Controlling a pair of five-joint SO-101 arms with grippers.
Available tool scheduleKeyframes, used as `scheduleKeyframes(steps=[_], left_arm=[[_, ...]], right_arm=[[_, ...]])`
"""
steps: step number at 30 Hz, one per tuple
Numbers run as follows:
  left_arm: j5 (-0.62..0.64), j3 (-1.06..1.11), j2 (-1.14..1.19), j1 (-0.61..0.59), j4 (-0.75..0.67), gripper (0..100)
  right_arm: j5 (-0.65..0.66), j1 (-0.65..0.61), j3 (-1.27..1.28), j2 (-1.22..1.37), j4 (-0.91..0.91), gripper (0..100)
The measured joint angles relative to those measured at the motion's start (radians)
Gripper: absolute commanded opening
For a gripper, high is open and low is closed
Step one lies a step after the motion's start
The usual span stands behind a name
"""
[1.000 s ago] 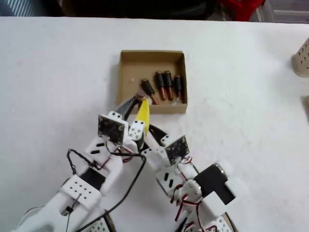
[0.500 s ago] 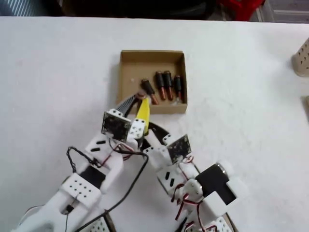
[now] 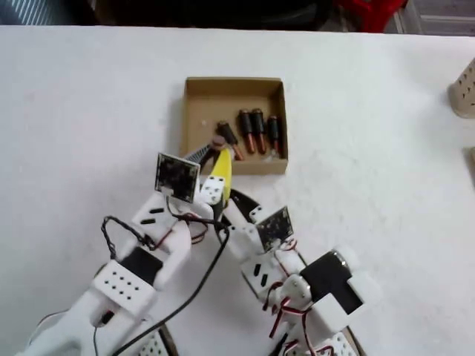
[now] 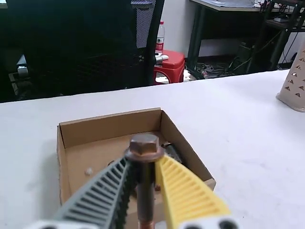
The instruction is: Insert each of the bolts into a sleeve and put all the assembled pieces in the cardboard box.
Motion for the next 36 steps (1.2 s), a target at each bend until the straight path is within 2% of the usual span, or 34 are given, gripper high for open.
scheduleKeyframes(steps=[4,8,16,22,30,33,36], left_arm=[[0.02,0.0,0.0,0.0,0.0,2],[0.098,0.0,0.0,0.0,0.0,2],[0.12,0.0,0.0,0.0,0.012,2],[0.18,0.0,-0.026,0.0,0.118,2],[0.187,0.0,-0.259,0.006,0.407,2],[0.187,0.0,-0.262,0.006,0.413,2],[0.183,0.0,-0.204,0.006,0.347,2]], right_arm=[[0.0,0.0,0.0,0.0,0.0,1.7],[0.0,0.0,0.0,0.0,0.0,1.7],[0.0,0.0,0.0,0.0,0.0,1.8],[0.0,0.0,0.0,0.0,0.0,1.8],[0.003,0.035,-0.006,-0.002,-0.049,1.8],[0.003,0.037,-0.006,-0.002,-0.049,1.8],[0.003,0.046,-0.006,0.0,-0.049,1.7]])
